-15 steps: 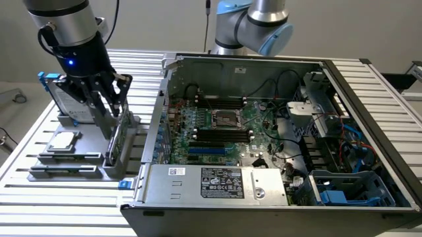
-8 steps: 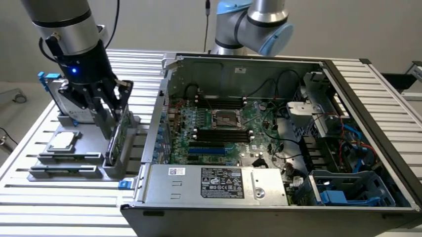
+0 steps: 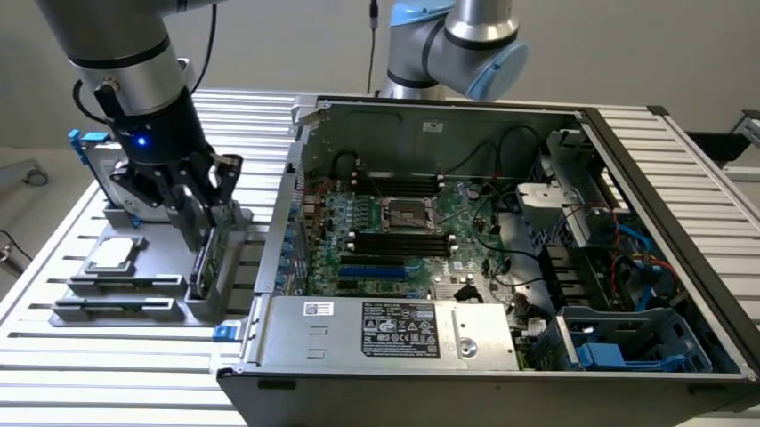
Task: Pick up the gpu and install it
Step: 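Pick up the gpu and move the gpu toward the slot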
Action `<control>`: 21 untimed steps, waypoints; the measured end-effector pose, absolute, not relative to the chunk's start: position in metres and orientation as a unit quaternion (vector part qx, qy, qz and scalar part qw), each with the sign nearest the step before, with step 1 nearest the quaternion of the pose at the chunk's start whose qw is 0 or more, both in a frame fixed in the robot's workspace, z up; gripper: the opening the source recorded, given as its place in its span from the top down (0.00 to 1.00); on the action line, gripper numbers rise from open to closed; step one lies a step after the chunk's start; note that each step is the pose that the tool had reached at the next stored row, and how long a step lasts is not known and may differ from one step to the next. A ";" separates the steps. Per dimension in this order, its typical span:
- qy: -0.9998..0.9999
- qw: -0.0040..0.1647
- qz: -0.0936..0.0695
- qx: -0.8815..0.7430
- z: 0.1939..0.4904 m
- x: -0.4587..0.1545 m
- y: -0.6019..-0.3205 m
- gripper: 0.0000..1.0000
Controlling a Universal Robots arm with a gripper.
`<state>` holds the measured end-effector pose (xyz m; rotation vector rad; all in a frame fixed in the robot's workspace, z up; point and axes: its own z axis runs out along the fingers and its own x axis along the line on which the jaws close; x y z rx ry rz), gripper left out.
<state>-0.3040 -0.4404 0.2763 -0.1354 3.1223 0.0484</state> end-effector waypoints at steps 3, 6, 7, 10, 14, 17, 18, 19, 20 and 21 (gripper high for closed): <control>0.999 0.008 0.016 -0.050 0.271 -0.304 -0.440 0.64; 0.998 0.008 0.016 -0.055 0.265 -0.304 -0.440 0.64; 0.998 0.008 0.016 -0.057 0.263 -0.304 -0.440 0.64; 0.998 0.008 0.016 -0.060 0.258 -0.304 -0.440 0.64; 0.998 0.008 0.016 -0.061 0.251 -0.304 -0.440 0.64; 0.998 0.008 0.016 -0.060 0.245 -0.304 -0.439 0.64; 0.998 0.007 0.016 -0.060 0.244 -0.304 -0.439 0.64; 0.998 0.006 0.016 -0.061 0.244 -0.304 -0.439 0.64; 0.998 0.004 0.016 -0.060 0.244 -0.304 -0.438 0.64; 0.998 0.002 0.016 -0.060 0.244 -0.304 -0.438 0.64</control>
